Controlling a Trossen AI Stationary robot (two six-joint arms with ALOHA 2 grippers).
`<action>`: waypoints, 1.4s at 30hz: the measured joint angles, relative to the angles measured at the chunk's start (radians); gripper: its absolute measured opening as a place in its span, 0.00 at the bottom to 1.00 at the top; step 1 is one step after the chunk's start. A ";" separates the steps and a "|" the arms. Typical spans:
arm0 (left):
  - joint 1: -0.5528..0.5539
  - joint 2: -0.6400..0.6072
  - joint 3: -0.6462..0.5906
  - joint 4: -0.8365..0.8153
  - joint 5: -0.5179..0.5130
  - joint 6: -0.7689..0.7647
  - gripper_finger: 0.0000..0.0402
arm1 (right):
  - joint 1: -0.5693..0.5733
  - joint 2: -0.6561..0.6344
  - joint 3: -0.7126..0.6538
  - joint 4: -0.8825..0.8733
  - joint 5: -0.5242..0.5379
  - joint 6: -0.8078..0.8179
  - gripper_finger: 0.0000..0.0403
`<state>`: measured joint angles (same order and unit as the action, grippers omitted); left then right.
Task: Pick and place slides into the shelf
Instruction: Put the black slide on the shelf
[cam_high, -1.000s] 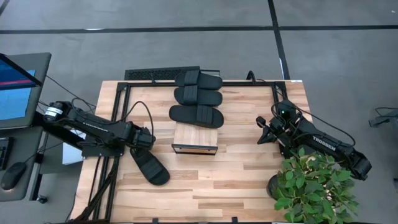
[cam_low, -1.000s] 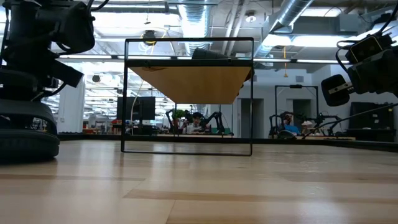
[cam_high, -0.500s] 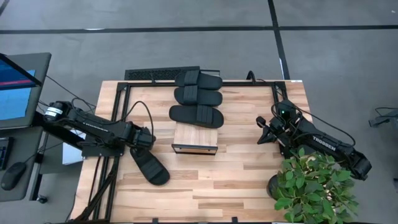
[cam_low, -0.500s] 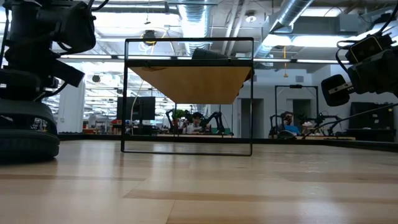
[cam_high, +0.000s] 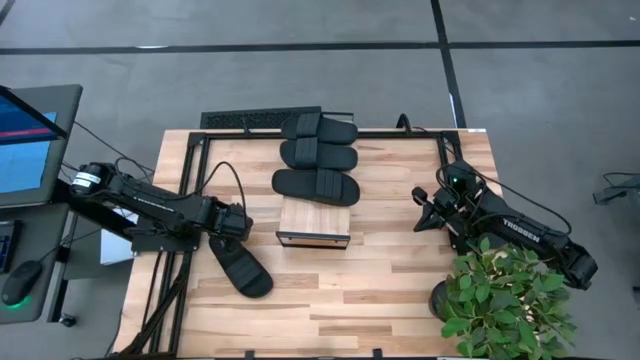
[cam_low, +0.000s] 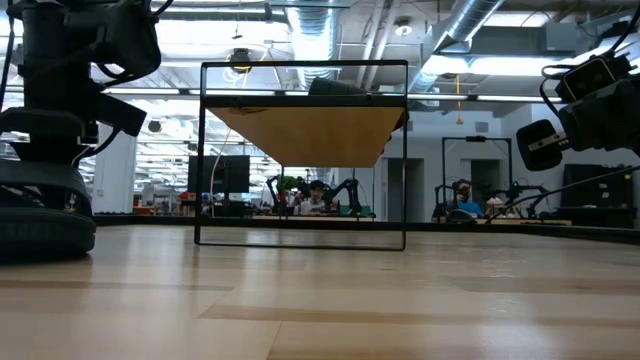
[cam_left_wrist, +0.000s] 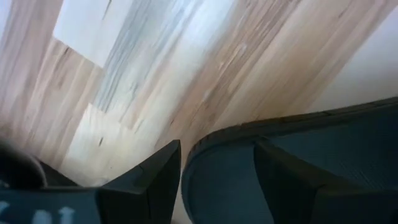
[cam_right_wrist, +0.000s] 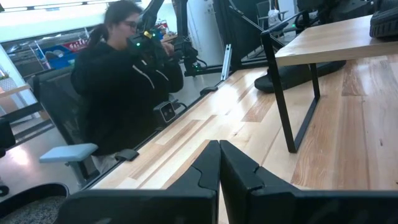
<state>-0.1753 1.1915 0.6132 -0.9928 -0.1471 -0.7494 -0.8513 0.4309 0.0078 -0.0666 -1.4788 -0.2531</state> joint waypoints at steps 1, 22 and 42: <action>0.000 0.000 0.000 -0.003 -0.004 0.000 0.48 | 0.000 0.000 0.000 0.000 0.000 0.000 0.00; 0.000 0.000 -0.030 -0.078 0.073 0.024 0.48 | 0.000 0.000 0.000 0.000 0.000 0.000 0.00; -0.001 0.072 -0.030 -0.063 0.086 0.032 0.48 | 0.000 0.000 0.000 0.000 0.000 0.000 0.00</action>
